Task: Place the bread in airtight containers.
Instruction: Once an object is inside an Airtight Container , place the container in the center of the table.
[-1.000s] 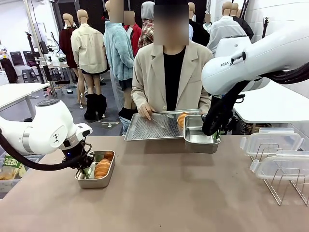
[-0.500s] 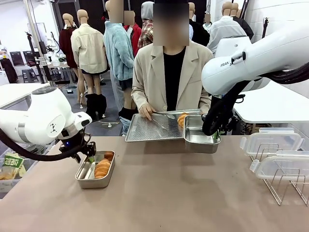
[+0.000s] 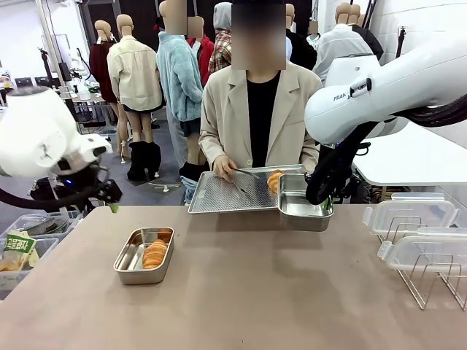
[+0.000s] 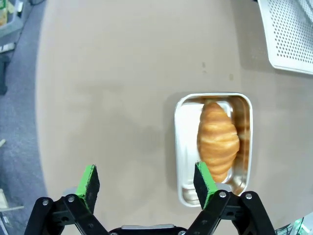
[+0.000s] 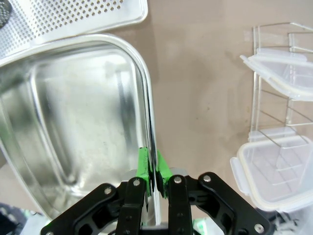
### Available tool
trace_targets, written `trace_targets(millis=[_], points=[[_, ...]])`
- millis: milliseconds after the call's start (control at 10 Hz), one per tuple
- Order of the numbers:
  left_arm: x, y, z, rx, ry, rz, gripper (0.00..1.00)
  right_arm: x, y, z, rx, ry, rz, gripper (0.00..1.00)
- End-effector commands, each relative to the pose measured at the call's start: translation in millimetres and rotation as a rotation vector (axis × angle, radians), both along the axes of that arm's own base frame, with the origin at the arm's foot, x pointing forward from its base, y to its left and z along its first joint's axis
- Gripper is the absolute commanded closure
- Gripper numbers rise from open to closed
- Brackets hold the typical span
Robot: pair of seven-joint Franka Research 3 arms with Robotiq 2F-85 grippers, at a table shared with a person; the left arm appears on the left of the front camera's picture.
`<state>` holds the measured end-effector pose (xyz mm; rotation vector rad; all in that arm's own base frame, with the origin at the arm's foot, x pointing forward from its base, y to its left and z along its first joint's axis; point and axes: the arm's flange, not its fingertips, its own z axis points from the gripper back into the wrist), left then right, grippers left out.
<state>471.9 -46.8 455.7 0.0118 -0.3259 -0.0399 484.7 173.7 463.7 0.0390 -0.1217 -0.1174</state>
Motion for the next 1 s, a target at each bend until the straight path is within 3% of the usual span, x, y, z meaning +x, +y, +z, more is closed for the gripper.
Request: trace_targets(millis=[0,400,900], points=[[1.2,39.9,29.7,0.044,-0.009,0.036,0.0,-1.0,-0.4,-0.5,0.005,-0.019,0.005,1.0],[-4.2,101.2,43.6,0.032,0.013,-0.009,0.0,-1.0,-0.4,-0.5,0.005,-0.019,0.005,1.0],[-3.9,90.7,46.4,0.048,-0.006,0.018,0.0,-1.0,-0.4,-0.5,0.005,-0.019,0.005,1.0]])
